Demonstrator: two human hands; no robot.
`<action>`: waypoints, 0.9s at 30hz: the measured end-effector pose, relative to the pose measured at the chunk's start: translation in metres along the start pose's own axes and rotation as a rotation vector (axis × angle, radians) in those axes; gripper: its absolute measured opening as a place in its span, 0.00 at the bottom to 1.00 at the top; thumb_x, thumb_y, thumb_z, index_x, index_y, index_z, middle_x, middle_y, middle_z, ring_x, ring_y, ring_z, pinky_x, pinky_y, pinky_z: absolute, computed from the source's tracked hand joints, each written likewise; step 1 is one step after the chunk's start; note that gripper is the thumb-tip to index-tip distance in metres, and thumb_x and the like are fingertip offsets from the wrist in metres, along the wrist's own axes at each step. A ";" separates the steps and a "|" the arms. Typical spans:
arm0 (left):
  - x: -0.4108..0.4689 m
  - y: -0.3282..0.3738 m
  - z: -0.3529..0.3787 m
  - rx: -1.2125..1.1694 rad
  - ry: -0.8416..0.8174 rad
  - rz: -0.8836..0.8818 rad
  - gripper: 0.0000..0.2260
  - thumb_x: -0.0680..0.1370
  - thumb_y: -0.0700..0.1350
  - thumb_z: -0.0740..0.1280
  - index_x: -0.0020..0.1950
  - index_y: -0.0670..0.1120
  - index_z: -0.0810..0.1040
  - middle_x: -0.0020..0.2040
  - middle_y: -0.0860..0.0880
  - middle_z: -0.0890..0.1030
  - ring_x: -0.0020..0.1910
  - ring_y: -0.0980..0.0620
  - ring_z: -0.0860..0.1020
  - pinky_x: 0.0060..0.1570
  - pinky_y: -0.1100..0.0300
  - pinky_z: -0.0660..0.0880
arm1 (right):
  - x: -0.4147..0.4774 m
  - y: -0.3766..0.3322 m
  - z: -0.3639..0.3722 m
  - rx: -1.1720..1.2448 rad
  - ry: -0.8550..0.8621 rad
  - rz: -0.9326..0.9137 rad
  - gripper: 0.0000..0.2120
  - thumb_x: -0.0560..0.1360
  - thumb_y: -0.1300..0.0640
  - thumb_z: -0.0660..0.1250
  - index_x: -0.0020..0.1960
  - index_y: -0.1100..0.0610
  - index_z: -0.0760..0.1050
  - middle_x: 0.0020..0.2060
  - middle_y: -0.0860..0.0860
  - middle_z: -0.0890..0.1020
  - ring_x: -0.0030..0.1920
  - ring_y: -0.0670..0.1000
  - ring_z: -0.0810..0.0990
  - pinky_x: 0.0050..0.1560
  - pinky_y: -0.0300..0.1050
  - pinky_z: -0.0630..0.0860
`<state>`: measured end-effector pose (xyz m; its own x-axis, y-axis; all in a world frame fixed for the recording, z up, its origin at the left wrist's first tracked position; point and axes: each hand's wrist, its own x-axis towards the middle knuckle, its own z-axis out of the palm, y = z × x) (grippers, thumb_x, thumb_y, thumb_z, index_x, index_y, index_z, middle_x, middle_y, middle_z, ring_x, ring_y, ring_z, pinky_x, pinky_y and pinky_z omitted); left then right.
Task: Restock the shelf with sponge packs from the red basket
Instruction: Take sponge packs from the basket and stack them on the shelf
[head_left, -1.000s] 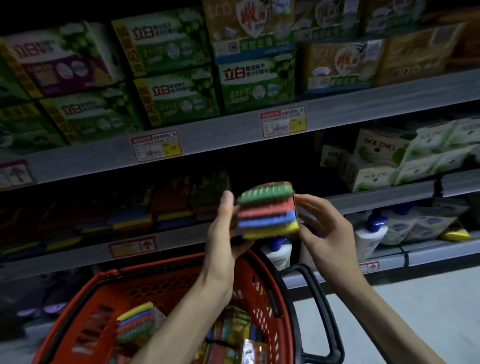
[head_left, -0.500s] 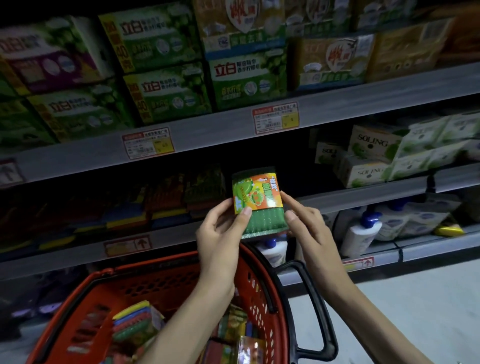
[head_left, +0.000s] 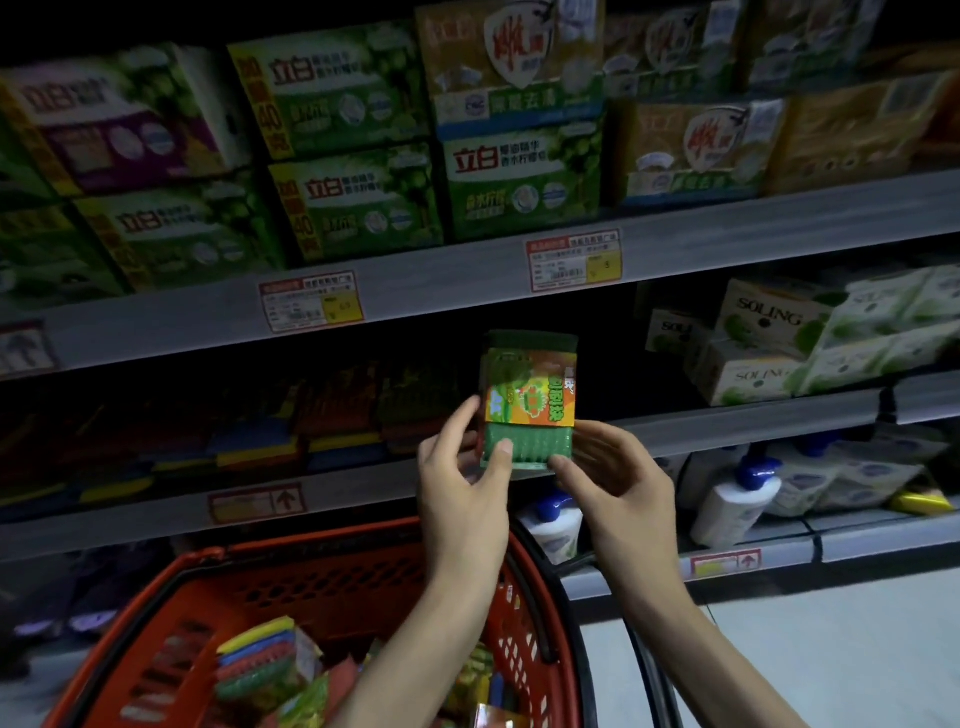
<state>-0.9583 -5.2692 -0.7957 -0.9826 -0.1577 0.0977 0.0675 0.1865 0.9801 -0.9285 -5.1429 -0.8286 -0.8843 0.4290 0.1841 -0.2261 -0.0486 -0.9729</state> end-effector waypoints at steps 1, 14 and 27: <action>0.000 0.000 0.000 -0.037 0.010 -0.010 0.20 0.79 0.41 0.72 0.69 0.57 0.76 0.59 0.54 0.78 0.54 0.60 0.81 0.51 0.68 0.79 | 0.002 0.000 0.001 0.008 0.015 -0.005 0.14 0.75 0.66 0.75 0.59 0.56 0.81 0.52 0.50 0.87 0.57 0.48 0.85 0.61 0.51 0.81; 0.010 -0.011 0.009 -0.202 0.024 -0.144 0.18 0.81 0.34 0.67 0.69 0.48 0.77 0.65 0.48 0.80 0.52 0.71 0.79 0.57 0.76 0.74 | 0.023 0.010 0.019 -0.014 0.126 0.006 0.11 0.75 0.62 0.76 0.56 0.53 0.83 0.49 0.47 0.87 0.55 0.44 0.85 0.60 0.51 0.82; 0.010 -0.010 0.008 -0.155 0.039 -0.225 0.22 0.81 0.38 0.66 0.74 0.51 0.73 0.50 0.57 0.84 0.51 0.63 0.82 0.58 0.62 0.78 | 0.030 0.016 0.024 -0.220 0.049 -0.015 0.13 0.77 0.59 0.74 0.60 0.50 0.83 0.51 0.43 0.87 0.55 0.42 0.84 0.59 0.49 0.81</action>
<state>-0.9701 -5.2649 -0.8056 -0.9687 -0.2163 -0.1217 -0.1231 -0.0072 0.9924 -0.9685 -5.1528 -0.8356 -0.8594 0.4719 0.1971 -0.1401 0.1535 -0.9782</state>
